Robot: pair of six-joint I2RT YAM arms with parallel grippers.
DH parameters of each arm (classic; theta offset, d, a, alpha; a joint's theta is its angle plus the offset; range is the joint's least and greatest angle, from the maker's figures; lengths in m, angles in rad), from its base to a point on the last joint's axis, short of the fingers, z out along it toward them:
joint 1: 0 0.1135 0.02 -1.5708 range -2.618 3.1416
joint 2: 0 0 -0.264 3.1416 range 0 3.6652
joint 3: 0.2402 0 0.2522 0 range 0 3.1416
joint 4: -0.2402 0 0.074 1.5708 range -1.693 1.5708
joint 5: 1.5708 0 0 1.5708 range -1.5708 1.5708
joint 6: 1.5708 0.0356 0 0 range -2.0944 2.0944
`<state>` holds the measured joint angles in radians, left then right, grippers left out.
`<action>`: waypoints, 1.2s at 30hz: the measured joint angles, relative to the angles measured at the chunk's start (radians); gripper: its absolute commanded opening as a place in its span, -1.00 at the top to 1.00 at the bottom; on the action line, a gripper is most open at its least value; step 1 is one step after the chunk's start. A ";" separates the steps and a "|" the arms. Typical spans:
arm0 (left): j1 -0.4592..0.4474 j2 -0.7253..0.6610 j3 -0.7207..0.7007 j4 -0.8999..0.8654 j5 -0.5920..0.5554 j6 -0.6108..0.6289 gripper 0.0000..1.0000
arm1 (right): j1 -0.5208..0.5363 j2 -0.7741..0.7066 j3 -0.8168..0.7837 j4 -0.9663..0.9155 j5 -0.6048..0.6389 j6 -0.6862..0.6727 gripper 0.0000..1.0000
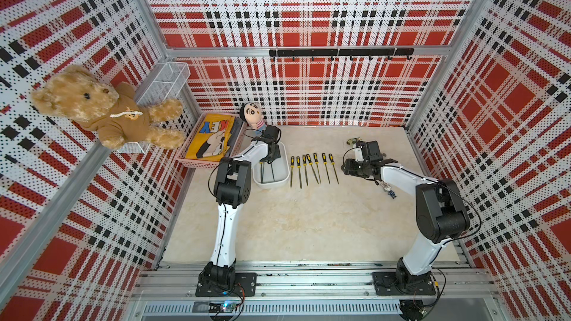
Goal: Take the file tool out of the storage box
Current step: Pick up the file tool from the storage box, then place the file tool at the center of the board.
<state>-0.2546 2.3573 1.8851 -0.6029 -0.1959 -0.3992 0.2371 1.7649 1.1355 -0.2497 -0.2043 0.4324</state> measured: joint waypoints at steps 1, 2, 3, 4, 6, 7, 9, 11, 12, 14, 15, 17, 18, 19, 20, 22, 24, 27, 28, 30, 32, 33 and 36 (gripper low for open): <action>0.000 0.000 0.002 -0.001 0.000 -0.001 1.00 | 0.000 0.000 0.000 0.000 0.000 0.001 -0.11; 0.000 0.000 0.003 -0.003 0.000 -0.004 1.00 | 0.000 0.000 0.000 0.000 0.000 0.003 -0.11; 0.000 0.000 0.005 -0.009 -0.001 -0.005 1.00 | 0.000 0.000 0.000 0.000 -0.001 0.003 -0.11; 0.000 -0.002 0.006 -0.014 -0.002 -0.007 1.00 | 0.000 0.000 0.000 0.000 -0.001 0.005 -0.11; 0.000 -0.008 0.008 -0.026 -0.003 -0.011 1.00 | 0.000 -0.002 0.000 0.000 -0.001 0.007 -0.11; 0.000 -0.013 0.018 -0.039 -0.002 -0.013 1.00 | 0.000 -0.006 0.000 0.000 -0.001 0.007 -0.11; -0.004 -0.029 0.042 -0.054 0.005 -0.018 1.00 | 0.000 -0.023 0.000 0.001 0.001 0.008 -0.11; -0.011 -0.053 0.087 -0.072 0.008 -0.024 1.00 | 0.000 -0.059 0.000 0.002 0.008 0.007 -0.11; -0.016 -0.066 0.110 -0.075 0.011 -0.029 1.00 | 0.000 -0.079 0.000 0.002 0.011 0.007 -0.11; -0.037 -0.101 0.158 -0.075 0.030 -0.049 1.00 | 0.000 -0.129 0.000 0.007 0.024 0.007 -0.11; -0.050 -0.117 0.175 -0.075 0.042 -0.058 1.00 | -0.001 -0.150 0.000 0.010 0.029 0.008 -0.11; -0.089 -0.148 0.210 -0.069 0.067 -0.082 1.00 | -0.003 -0.193 0.000 0.015 0.040 0.008 -0.11; -0.107 -0.155 0.224 -0.067 0.077 -0.093 1.00 | -0.004 -0.210 0.000 0.017 0.045 0.009 -0.11; -0.133 -0.158 0.242 -0.061 0.088 -0.103 1.00 | -0.005 -0.226 0.000 0.017 0.049 0.011 -0.11; -0.162 -0.157 0.259 -0.055 0.096 -0.117 1.00 | -0.006 -0.240 0.000 0.018 0.052 0.012 -0.11; -0.221 -0.148 0.285 -0.053 0.111 -0.143 1.00 | -0.010 -0.260 -0.002 0.018 0.056 0.013 -0.11; -0.279 -0.127 0.311 -0.049 0.119 -0.167 1.00 | -0.018 -0.277 -0.011 0.019 0.060 0.014 -0.11; -0.356 -0.078 0.344 -0.039 0.130 -0.203 1.00 | -0.031 -0.299 -0.039 0.018 0.065 0.015 -0.11; -0.379 -0.058 0.352 -0.034 0.134 -0.216 1.00 | -0.032 -0.306 -0.049 0.017 0.067 0.015 -0.11; -0.417 -0.016 0.367 -0.032 0.136 -0.240 1.00 | -0.034 -0.319 -0.070 0.015 0.068 0.015 -0.11; -0.443 0.015 0.367 -0.032 0.135 -0.261 1.00 | -0.036 -0.333 -0.091 0.015 0.071 0.015 -0.11; -0.452 0.024 0.357 -0.032 0.134 -0.272 1.00 | -0.036 -0.343 -0.103 0.014 0.072 0.015 -0.11; -0.470 0.022 0.294 -0.026 0.119 -0.291 1.00 | -0.037 -0.369 -0.133 0.016 0.074 0.016 -0.11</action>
<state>-0.7250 2.3795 2.1796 -0.6289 -0.0772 -0.6903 0.2005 1.3956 1.0023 -0.2333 -0.1299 0.4484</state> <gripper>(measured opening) 0.150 0.556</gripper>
